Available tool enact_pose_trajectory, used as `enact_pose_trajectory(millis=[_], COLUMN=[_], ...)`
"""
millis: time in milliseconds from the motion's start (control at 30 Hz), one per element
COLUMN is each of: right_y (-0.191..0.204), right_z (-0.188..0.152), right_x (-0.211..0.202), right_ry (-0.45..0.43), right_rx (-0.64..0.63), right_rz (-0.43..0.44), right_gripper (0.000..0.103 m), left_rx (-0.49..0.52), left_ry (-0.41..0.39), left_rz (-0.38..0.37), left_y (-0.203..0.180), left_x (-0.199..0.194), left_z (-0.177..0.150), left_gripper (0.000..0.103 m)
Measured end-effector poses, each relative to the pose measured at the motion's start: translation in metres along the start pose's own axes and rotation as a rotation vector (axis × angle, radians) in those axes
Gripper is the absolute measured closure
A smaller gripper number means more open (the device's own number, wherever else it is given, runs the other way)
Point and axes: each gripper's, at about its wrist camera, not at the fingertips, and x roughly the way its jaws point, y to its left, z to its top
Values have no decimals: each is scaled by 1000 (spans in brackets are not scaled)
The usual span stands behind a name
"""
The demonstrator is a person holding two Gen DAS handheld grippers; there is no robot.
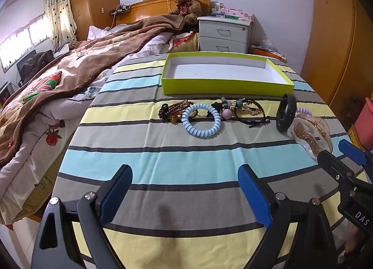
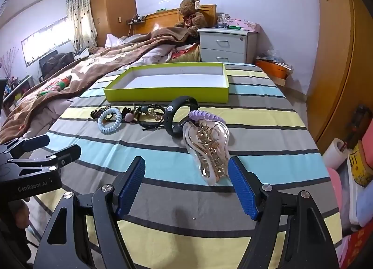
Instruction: Organize jewelry
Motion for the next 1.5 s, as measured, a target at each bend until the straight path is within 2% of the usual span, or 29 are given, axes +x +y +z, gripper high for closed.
enact_pose_trajectory(millis=[200,267,1500], right_y=[-2,-3,-5], right_z=[1,1,2], right_x=[-2,-3,-8], right_ry=[-17,-20,-28], right_rx=[6,7,15], right_rz=[-7,-10,-12], right_gripper=[30,30,30], left_rx=[-14,-21,-8], left_ry=[-11,-6,-7], left_rz=[-26,-9,-8], left_y=[5,4,-1], left_x=[-3,3,-4], left_z=[-6,-2,-3], left_gripper=[10,10,10])
